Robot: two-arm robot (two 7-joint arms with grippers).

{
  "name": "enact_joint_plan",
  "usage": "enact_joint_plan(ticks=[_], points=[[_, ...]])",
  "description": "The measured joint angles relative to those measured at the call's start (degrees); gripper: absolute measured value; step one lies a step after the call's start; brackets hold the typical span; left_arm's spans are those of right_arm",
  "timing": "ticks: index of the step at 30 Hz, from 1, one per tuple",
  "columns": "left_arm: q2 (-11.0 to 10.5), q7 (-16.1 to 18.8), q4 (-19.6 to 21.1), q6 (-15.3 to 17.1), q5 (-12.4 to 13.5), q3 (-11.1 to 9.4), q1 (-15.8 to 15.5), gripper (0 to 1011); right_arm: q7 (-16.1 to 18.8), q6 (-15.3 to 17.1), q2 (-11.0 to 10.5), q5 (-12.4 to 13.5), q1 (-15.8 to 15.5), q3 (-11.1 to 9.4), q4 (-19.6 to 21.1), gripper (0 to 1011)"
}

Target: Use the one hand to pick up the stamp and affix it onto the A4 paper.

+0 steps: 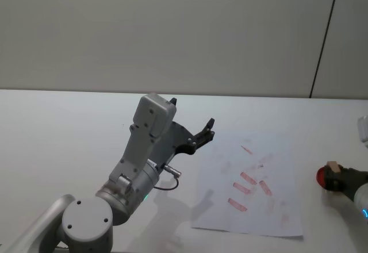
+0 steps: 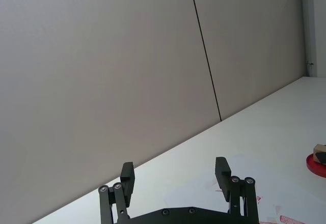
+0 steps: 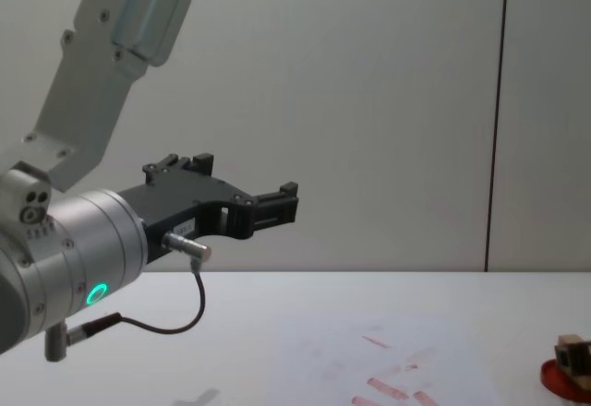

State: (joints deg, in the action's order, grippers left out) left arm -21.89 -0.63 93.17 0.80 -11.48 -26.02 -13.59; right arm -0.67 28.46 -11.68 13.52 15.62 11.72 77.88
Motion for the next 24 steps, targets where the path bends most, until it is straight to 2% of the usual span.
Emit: enact_joint_plan(ticks=[24], points=[[0.0, 0.0, 0.0, 0.0, 0.0, 0.0, 0.0, 1002, -2.59, 0.37, 0.27, -0.27, -0.19, -0.6, 0.34, 219]])
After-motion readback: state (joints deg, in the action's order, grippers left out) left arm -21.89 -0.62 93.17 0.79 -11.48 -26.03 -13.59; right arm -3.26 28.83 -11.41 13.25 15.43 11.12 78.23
